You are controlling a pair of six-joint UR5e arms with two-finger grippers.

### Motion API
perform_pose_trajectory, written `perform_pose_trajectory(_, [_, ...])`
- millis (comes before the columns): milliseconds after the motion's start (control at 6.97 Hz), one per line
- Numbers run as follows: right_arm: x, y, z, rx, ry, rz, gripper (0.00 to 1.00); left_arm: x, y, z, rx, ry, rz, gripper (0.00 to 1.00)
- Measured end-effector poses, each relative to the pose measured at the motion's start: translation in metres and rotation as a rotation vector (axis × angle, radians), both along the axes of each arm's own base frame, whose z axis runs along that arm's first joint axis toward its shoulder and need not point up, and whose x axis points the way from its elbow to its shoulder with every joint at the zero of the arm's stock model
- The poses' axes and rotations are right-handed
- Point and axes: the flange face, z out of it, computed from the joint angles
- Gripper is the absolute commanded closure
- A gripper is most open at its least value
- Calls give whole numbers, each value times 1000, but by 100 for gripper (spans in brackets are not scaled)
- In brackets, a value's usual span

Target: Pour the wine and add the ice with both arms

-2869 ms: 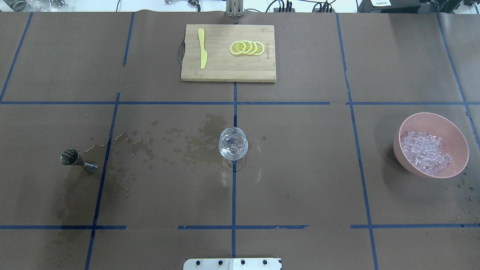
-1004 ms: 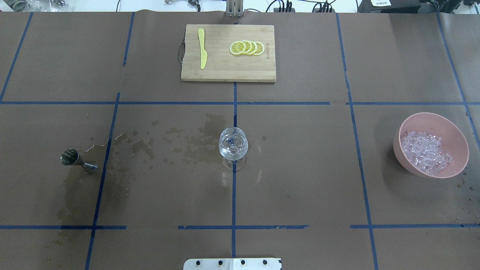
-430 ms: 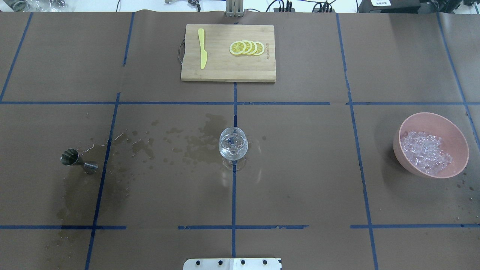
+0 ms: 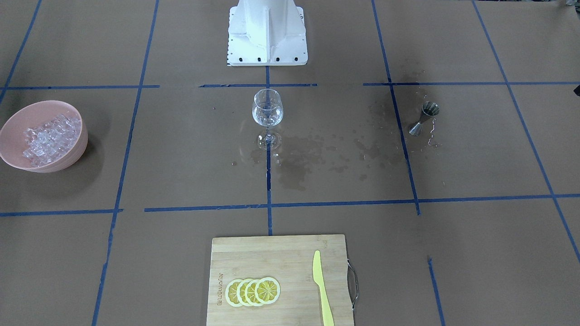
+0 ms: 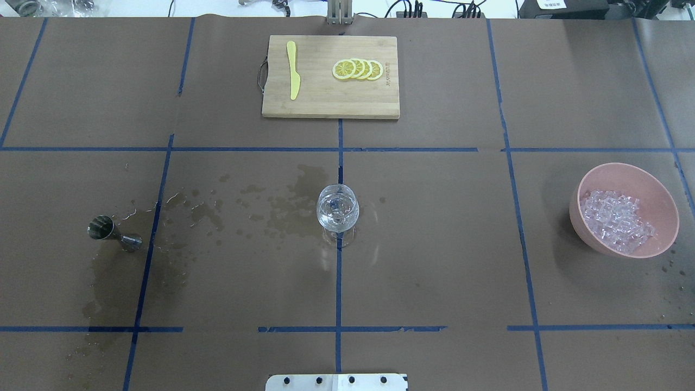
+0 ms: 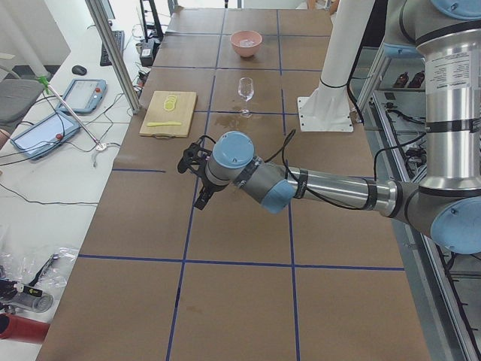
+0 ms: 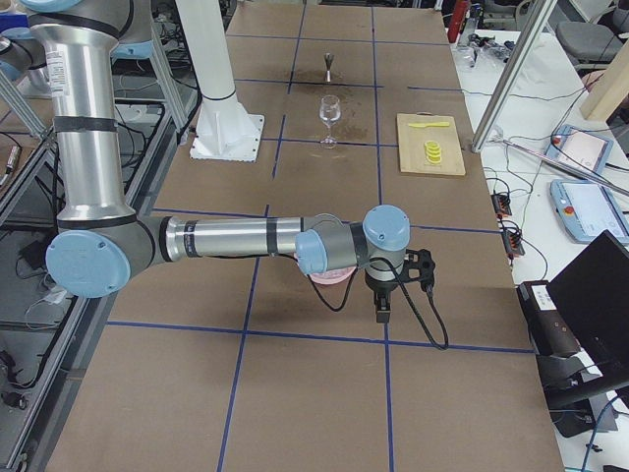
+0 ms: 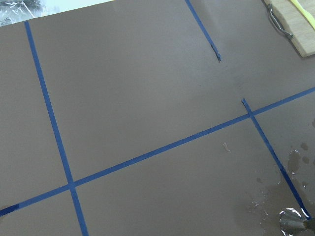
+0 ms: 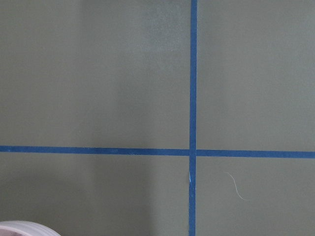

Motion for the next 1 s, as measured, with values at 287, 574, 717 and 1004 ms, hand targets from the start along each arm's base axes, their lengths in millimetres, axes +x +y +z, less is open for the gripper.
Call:
perform_pose_trajectory(287, [-10, 2, 4, 14, -1, -19, 0, 78, -2, -22, 11, 50, -55, 0])
perform_pose_trajectory(574, [-23, 1, 3, 35, -2, -40, 0, 180, 12, -38, 12, 121, -193, 0])
perform_pose_trajectory(717, [-29, 1, 2, 39, -3, -52, 0, 235, 30, -41, 25, 144, -291, 0])
perform_pose_trajectory(1004, [-33, 1, -1, 46, -6, -59, 0, 280, 75, -46, 83, 147, -432, 0])
